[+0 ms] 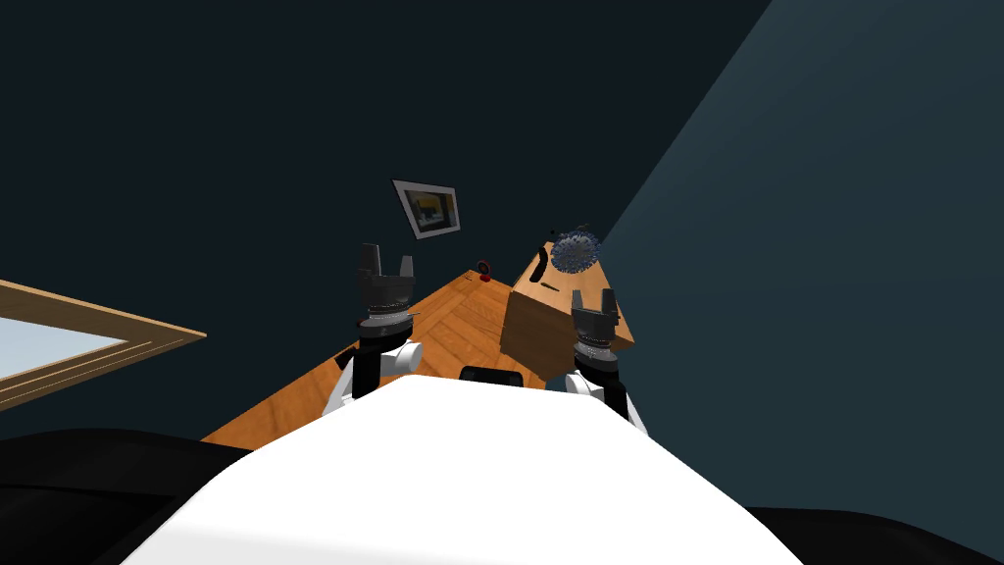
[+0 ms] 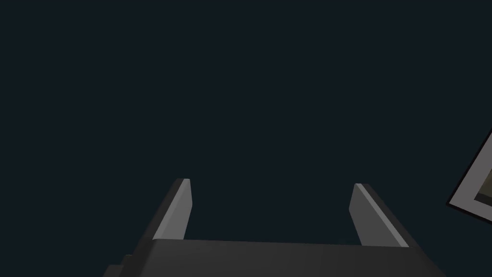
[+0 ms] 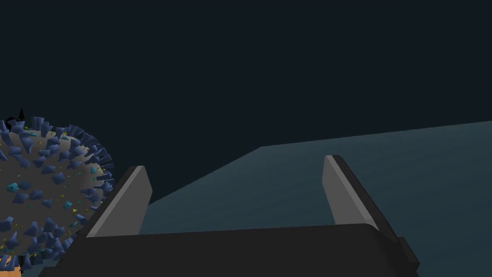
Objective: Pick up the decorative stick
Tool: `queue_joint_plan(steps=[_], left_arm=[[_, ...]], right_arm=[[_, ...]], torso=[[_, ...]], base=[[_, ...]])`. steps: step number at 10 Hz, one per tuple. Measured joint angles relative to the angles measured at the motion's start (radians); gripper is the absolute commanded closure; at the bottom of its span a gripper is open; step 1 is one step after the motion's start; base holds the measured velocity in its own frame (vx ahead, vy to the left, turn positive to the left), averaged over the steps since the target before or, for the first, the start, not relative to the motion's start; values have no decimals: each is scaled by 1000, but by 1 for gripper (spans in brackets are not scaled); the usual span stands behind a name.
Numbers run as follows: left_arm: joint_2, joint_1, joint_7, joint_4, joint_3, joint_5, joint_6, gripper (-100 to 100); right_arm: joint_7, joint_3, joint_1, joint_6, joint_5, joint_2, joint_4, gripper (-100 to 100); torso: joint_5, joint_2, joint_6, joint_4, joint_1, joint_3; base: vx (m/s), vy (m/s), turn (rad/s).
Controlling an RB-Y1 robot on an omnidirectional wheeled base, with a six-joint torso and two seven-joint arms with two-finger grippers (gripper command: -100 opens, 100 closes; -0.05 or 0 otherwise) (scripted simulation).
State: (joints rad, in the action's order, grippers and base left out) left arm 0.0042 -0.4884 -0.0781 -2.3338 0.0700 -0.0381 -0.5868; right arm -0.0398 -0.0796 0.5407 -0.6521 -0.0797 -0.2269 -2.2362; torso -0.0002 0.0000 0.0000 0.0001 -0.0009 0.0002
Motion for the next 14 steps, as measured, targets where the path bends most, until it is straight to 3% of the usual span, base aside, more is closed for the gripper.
queue_joint_plan(steps=[2, 6, 14], left_arm=[[0, 0, 0, 0, 0, 0, 0, 0], [0, 0, 0, 0, 0, 0, 0, 0], [0, 0, 0, 0, 0, 0, 0, 0]], right_arm=[[0, 0, 0, 0, 0, 0, 0, -100], [7, -17, 7, -11, 0, -94, 44, -100], [7, -18, 5, -12, 0, -100, 49, -100]], torso=[[0, 0, 0, 0, 0, 0], [1, 1, 0, 0, 3, 1], [0, 0, 0, 0, 0, 0]], base=[[-8, 15, 33], [-17, 53, 70], [-1, 6, 5]])
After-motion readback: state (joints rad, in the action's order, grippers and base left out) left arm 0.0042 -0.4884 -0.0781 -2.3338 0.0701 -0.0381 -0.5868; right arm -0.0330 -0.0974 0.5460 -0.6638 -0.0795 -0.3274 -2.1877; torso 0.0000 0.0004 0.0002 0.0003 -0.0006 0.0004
